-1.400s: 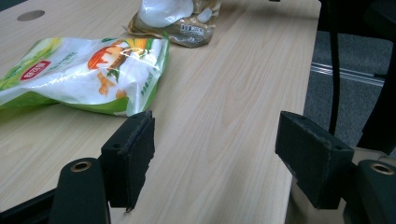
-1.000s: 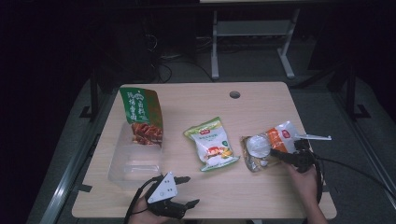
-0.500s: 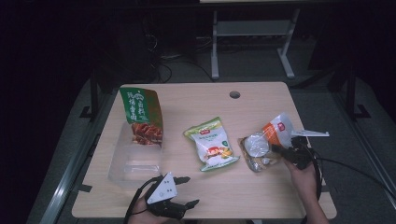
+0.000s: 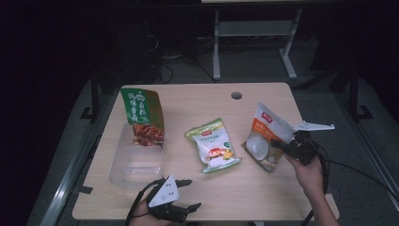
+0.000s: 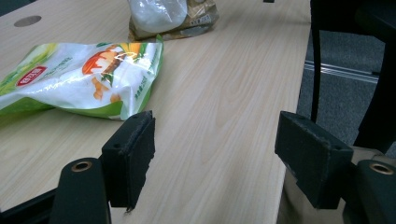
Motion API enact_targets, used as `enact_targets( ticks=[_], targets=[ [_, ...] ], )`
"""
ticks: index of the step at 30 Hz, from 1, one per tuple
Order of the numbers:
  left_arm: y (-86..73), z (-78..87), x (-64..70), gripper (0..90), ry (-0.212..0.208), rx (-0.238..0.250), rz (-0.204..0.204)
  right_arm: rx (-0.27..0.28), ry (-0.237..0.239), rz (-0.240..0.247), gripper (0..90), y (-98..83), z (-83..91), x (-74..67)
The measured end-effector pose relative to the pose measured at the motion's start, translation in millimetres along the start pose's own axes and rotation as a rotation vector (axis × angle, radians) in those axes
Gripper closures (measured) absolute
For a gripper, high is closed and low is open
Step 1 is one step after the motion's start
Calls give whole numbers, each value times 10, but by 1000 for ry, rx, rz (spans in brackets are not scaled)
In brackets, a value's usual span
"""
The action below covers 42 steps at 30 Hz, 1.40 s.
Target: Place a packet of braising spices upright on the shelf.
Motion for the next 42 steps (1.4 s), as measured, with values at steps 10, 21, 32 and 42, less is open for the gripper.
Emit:
enact_targets(
  ticks=[10,21,32,42],
  targets=[
    [5,5,15,283,-3,9,7,-25,29,91,900,138,56,-244],
    [-3,13,45,282,-13,1,-2,-13,123,177,900,417,133,-743],
    [0,-1,82,281,-23,8,-3,0,239,265,900,734,31,-1341],
    [-3,2,86,281,-25,8,-6,-7,347,334,900,925,-207,-1885]
  ],
)
Point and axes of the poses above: each handheld gripper's, and its own axes: z roughly backward along the jaws, y roughly out of its top, x roughly to its right, the point moved 10 cm from there along -z, roughly forward along the jaws, and after that the axes turned 3 degrees about -z, right-handed, at the moved point
